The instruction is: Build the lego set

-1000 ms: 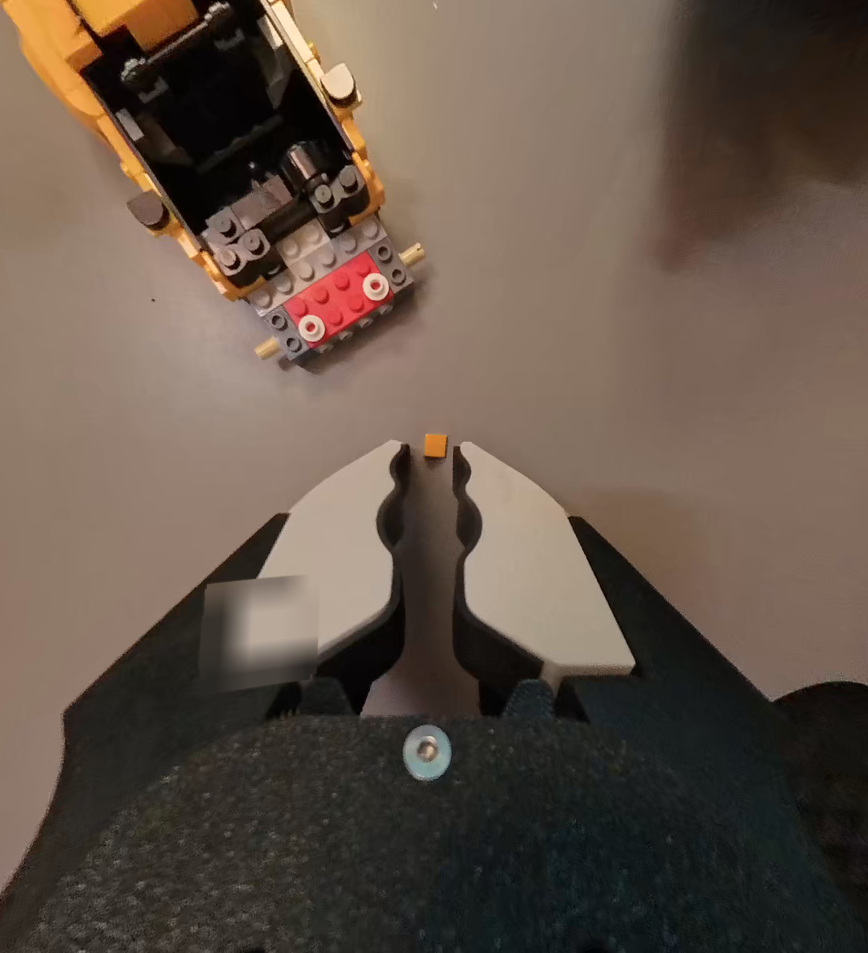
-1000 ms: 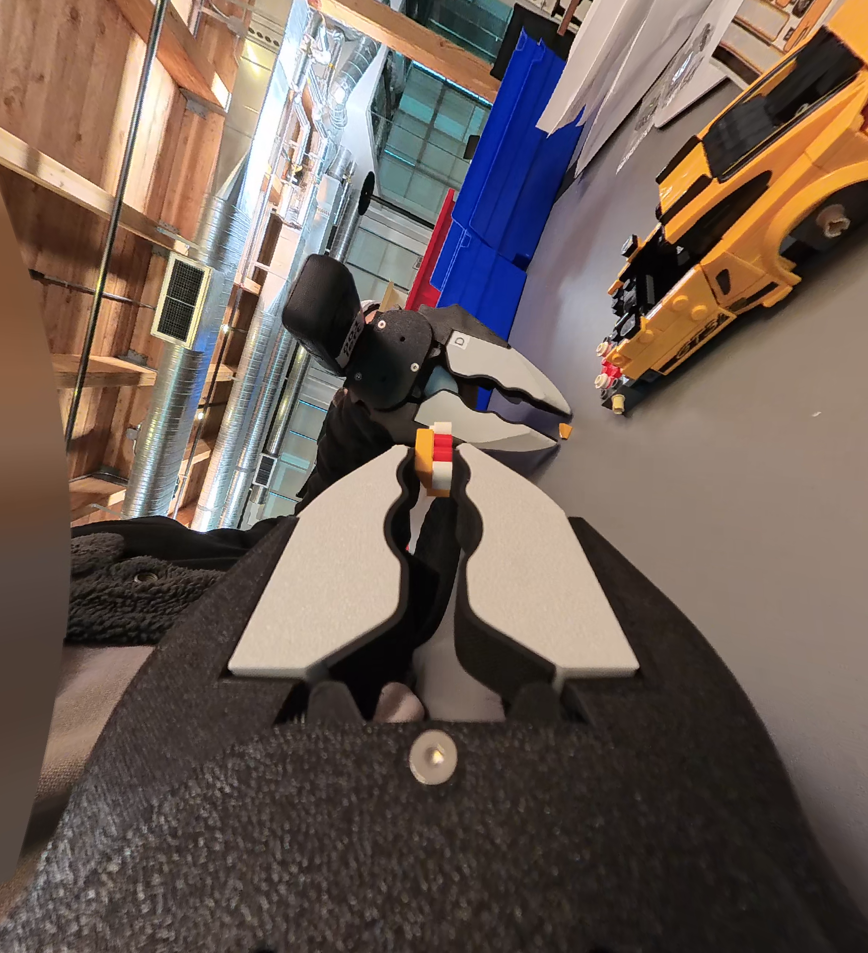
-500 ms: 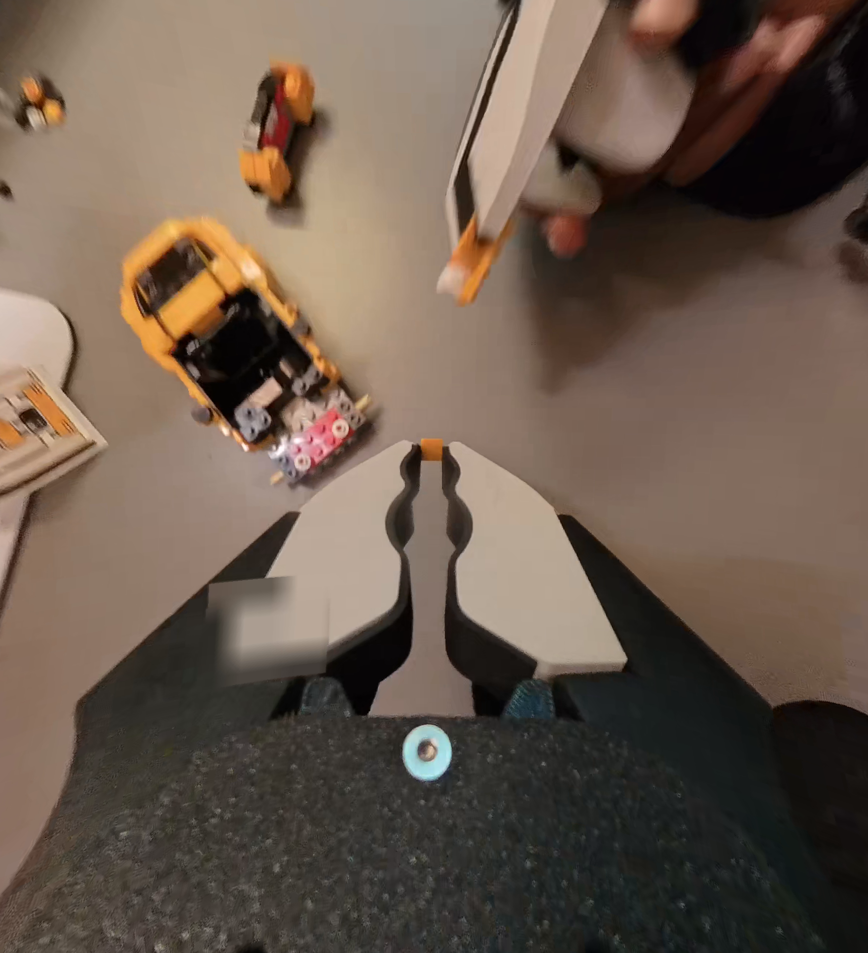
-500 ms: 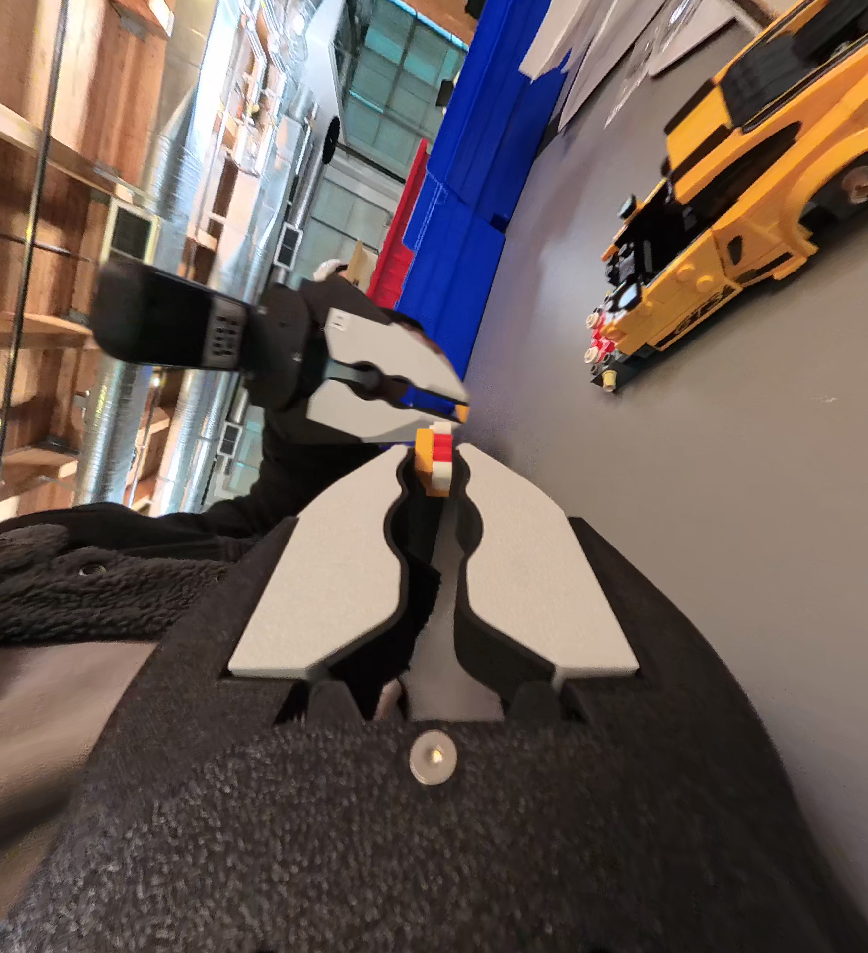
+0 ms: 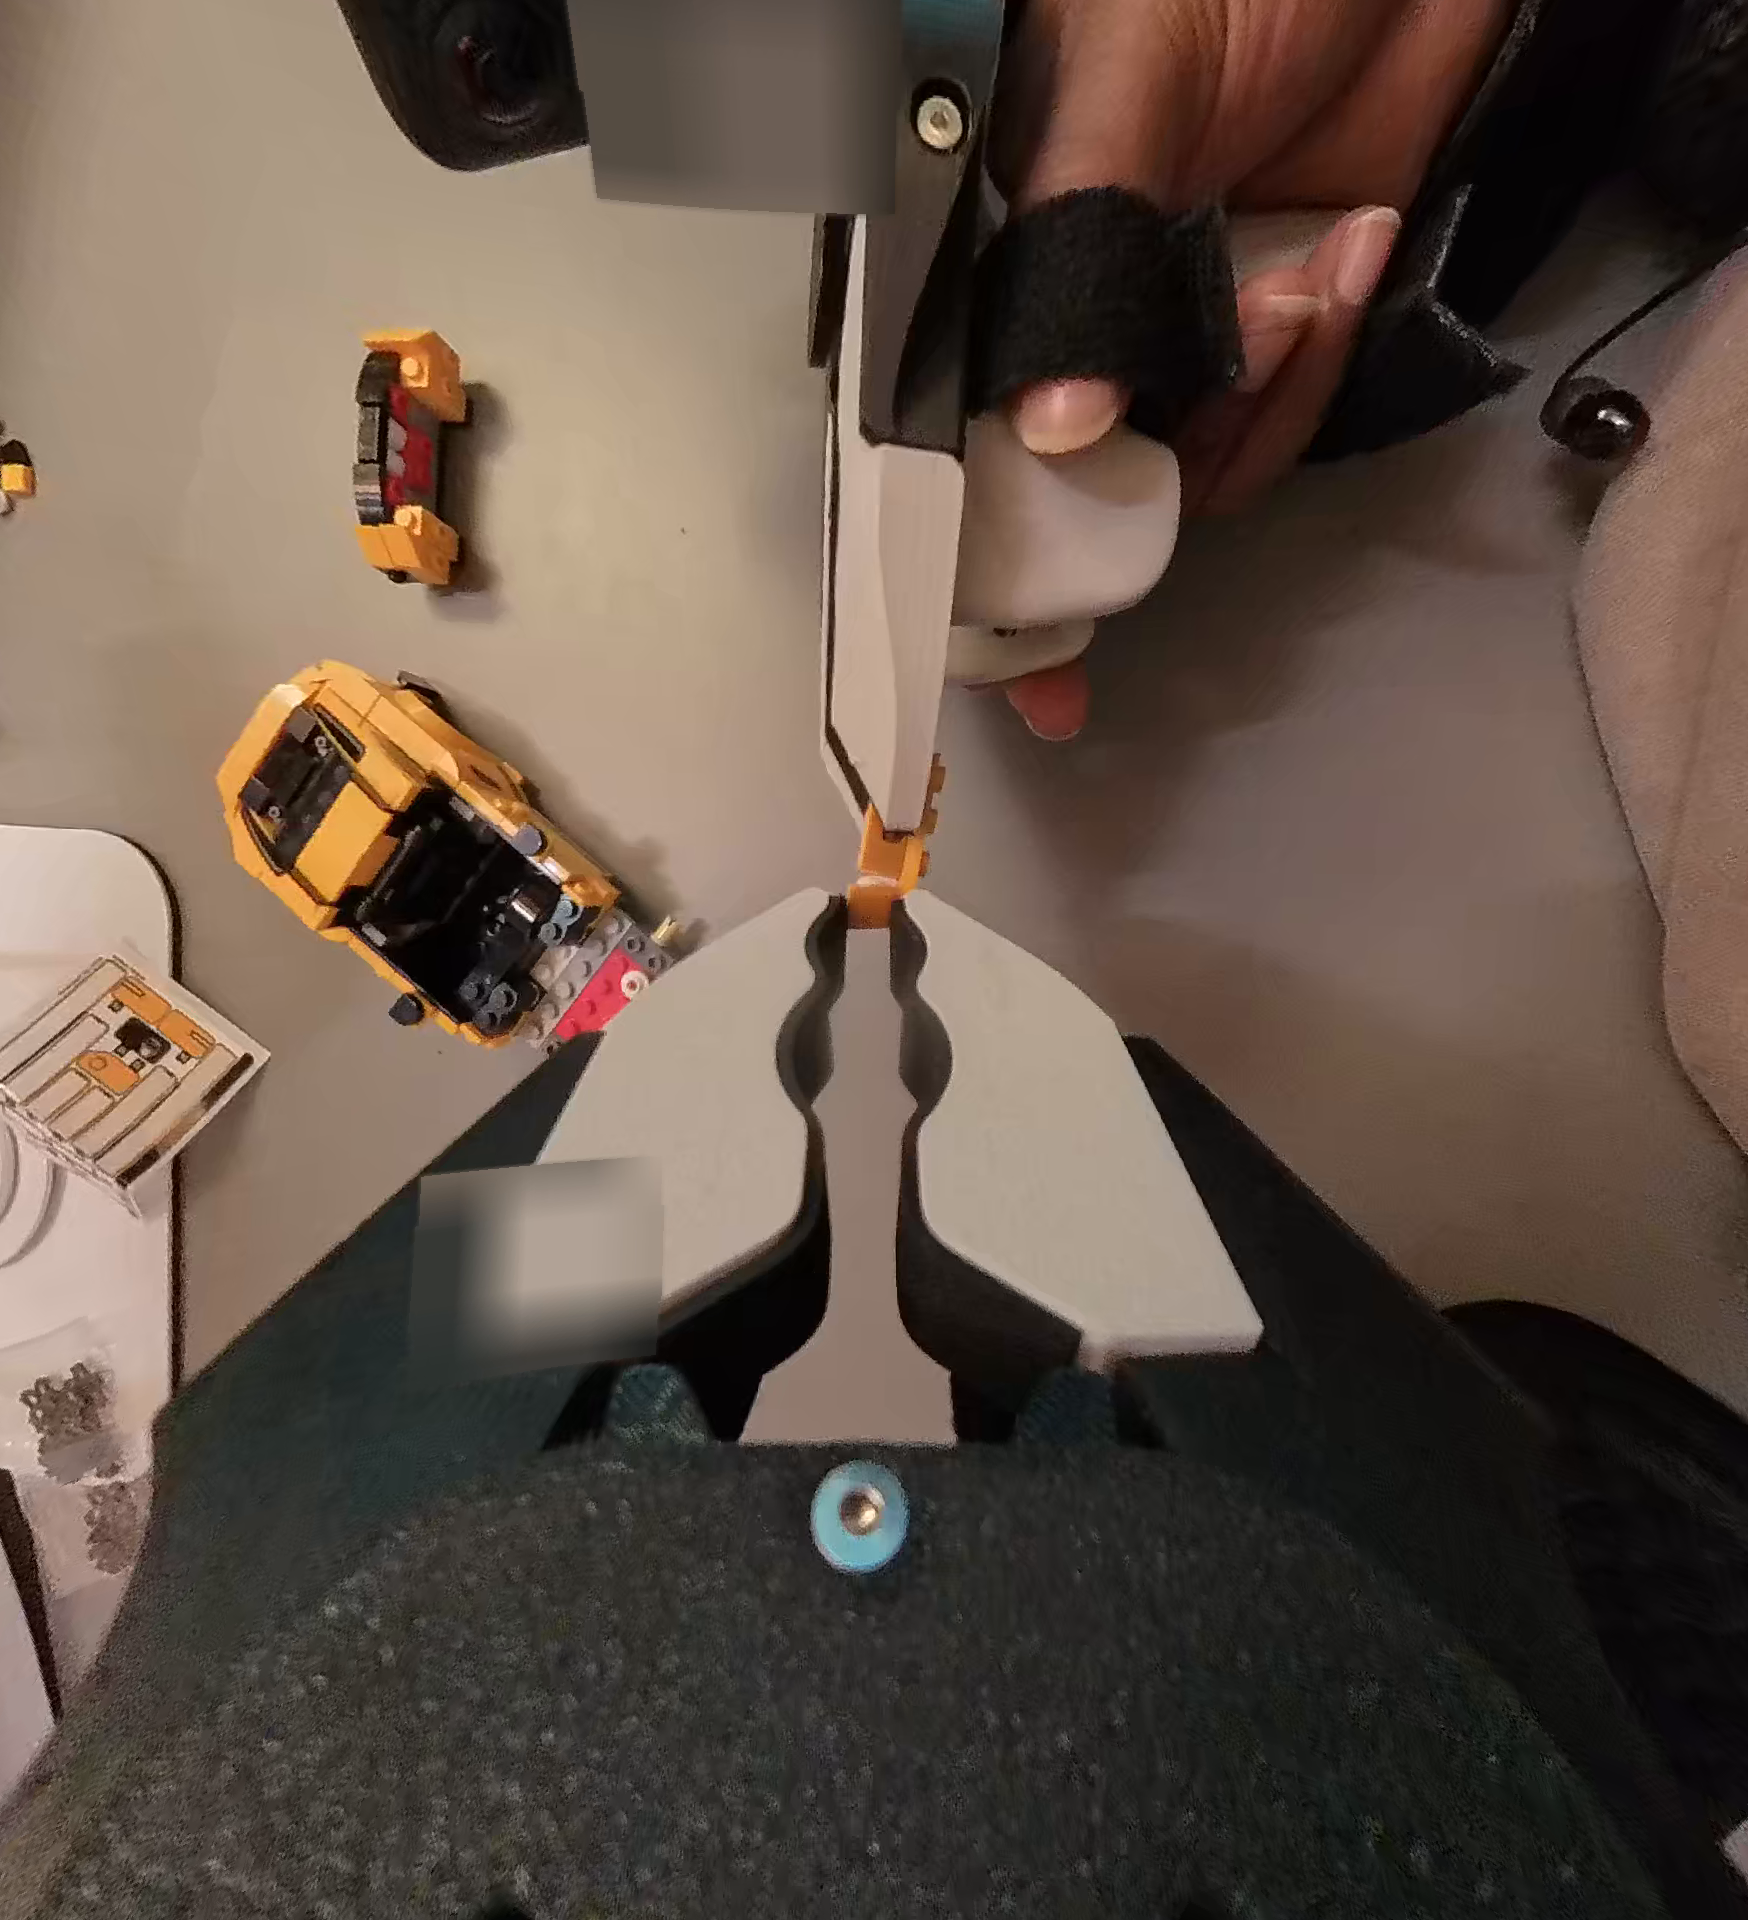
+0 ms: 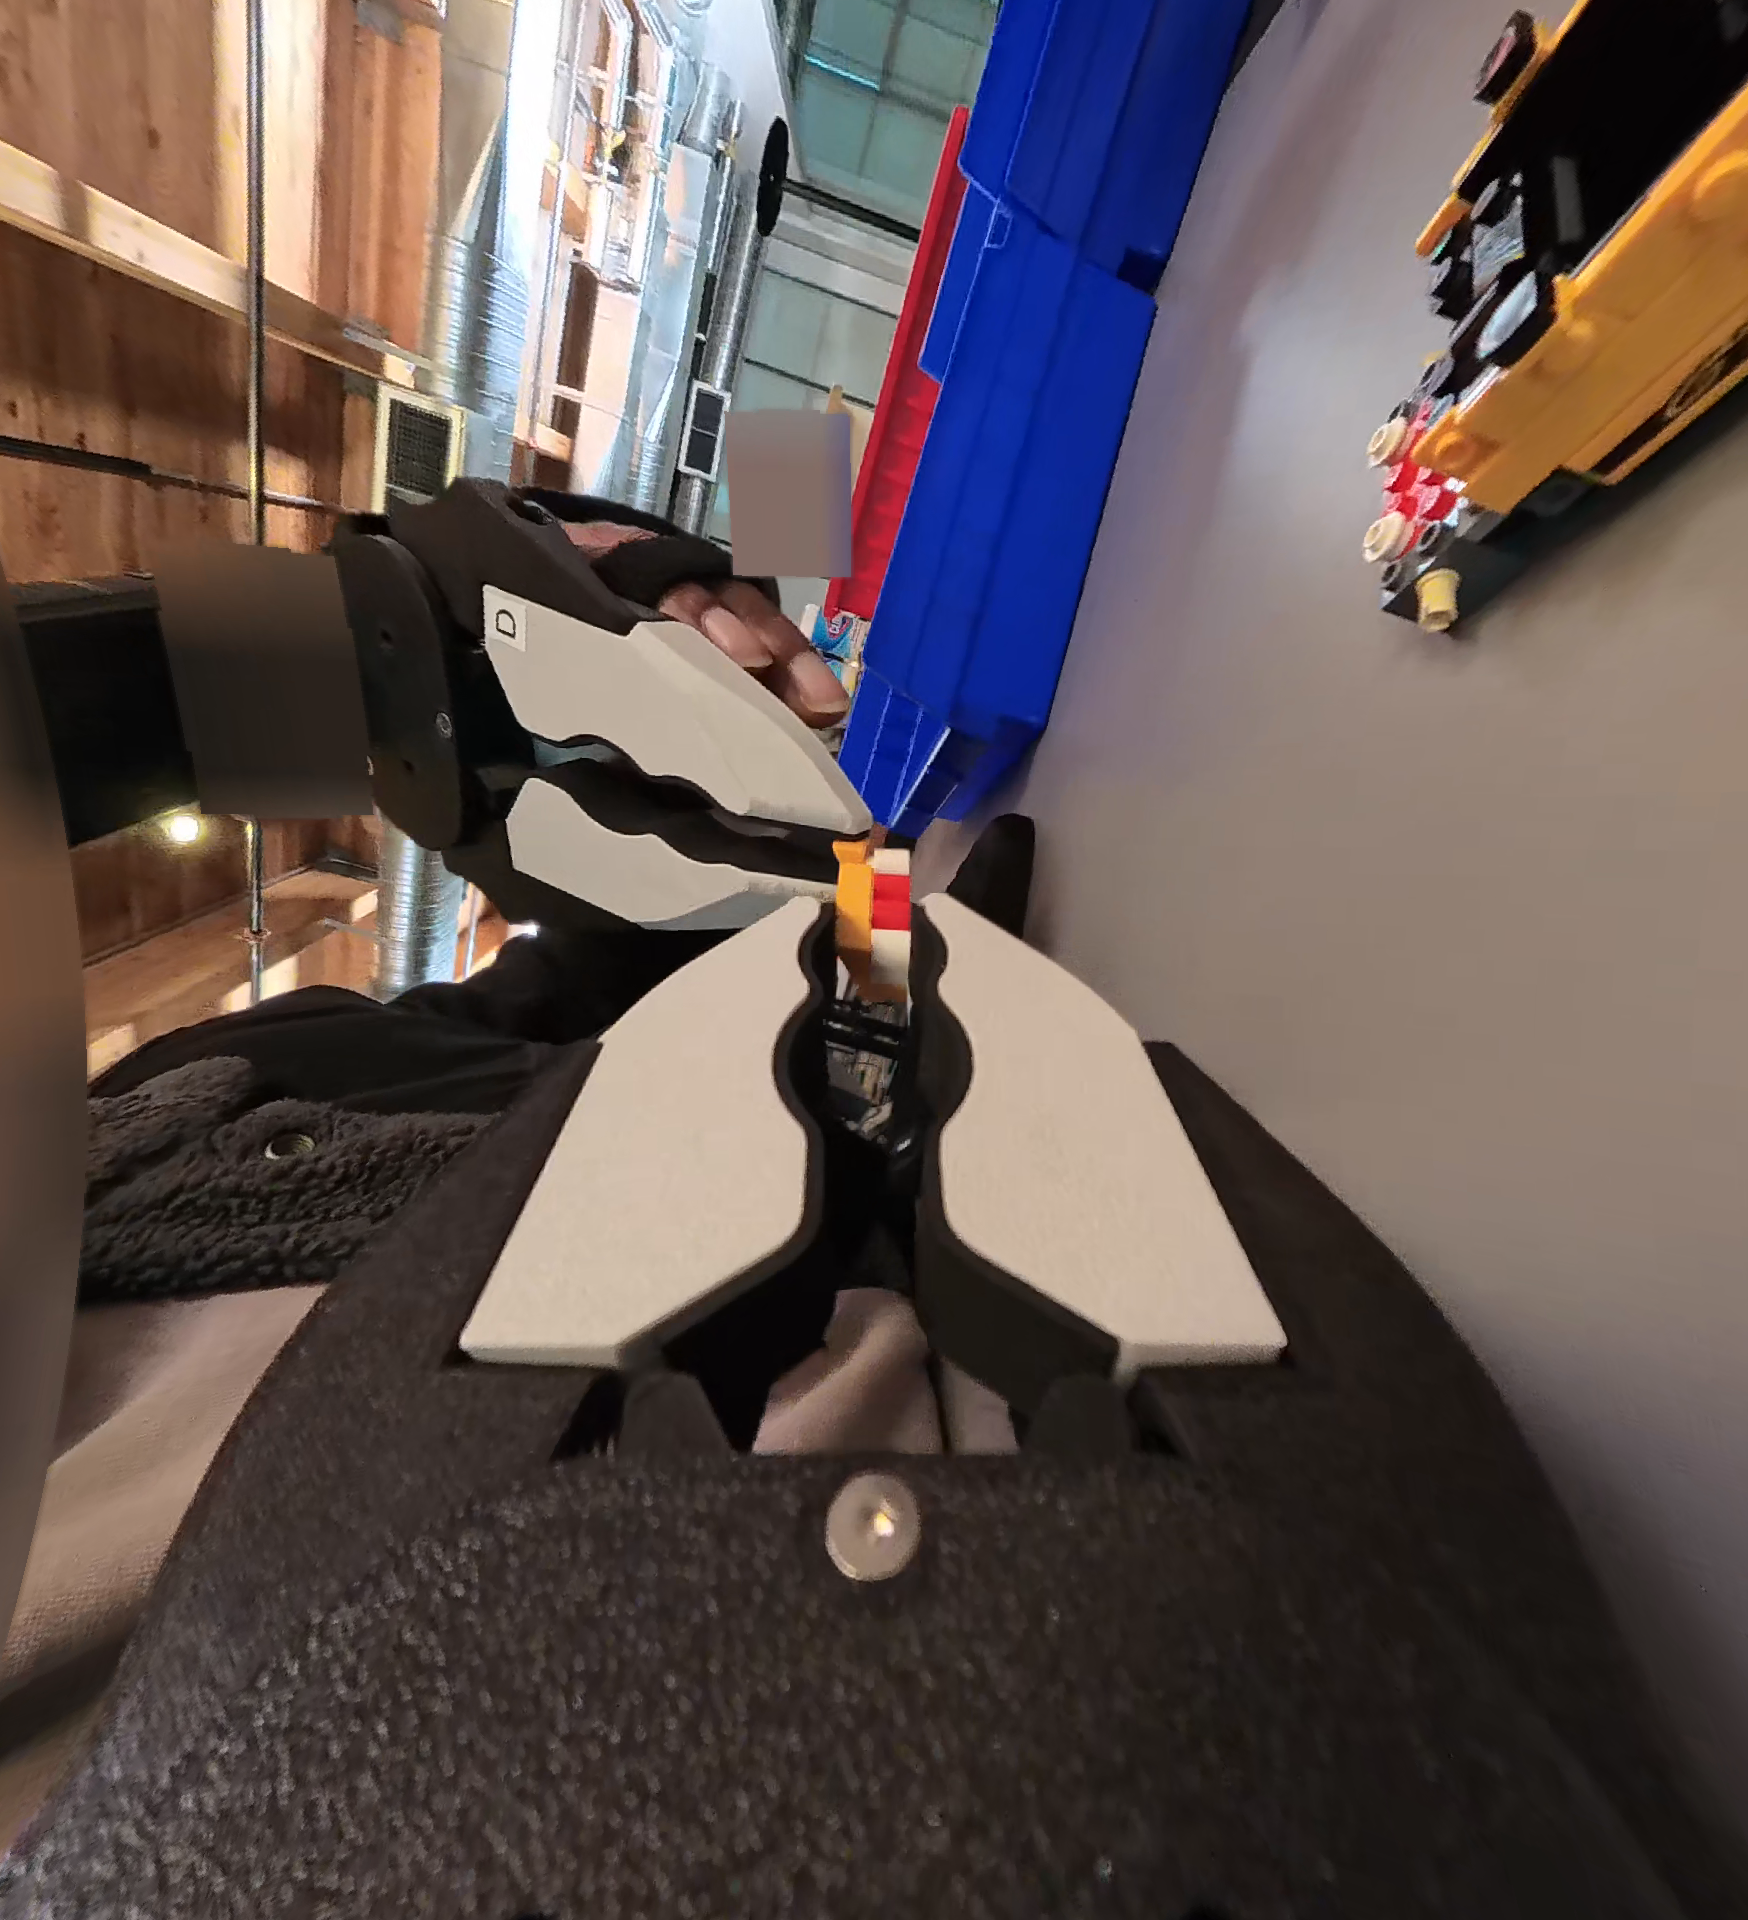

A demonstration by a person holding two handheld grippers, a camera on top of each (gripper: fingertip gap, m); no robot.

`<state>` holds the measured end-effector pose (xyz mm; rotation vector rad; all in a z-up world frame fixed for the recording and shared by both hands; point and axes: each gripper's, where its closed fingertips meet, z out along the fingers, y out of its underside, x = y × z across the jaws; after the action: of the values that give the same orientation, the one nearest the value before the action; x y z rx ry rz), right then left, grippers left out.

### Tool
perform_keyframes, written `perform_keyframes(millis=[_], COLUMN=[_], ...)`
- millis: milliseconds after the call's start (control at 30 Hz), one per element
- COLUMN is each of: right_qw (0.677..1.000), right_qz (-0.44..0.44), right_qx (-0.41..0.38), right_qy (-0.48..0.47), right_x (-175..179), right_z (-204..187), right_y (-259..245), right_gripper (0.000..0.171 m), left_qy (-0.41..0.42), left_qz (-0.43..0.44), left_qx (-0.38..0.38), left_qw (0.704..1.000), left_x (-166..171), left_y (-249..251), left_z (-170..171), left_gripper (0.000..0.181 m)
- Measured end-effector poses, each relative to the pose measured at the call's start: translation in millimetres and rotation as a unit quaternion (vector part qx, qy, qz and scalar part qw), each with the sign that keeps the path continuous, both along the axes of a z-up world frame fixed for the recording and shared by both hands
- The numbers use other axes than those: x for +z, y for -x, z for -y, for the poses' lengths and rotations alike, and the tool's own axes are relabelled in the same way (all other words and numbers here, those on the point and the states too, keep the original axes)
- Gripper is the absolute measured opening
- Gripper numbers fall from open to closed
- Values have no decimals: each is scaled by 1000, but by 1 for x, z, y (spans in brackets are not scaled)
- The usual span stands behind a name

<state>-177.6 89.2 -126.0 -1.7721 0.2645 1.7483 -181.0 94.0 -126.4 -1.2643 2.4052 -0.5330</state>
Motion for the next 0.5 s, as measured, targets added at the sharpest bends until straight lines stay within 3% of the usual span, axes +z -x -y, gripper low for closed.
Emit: perform_keyframes(millis=[500], right_qw=[1000], right_qz=[-21], right_qx=[5], right_qy=[5], right_x=[2], right_z=[1], right_y=[0], right_gripper=[13], left_qy=[-1], left_qz=[-22], left_qx=[-11], left_qw=[1000], left_x=[1], left_y=[0], left_z=[3], left_gripper=[10])
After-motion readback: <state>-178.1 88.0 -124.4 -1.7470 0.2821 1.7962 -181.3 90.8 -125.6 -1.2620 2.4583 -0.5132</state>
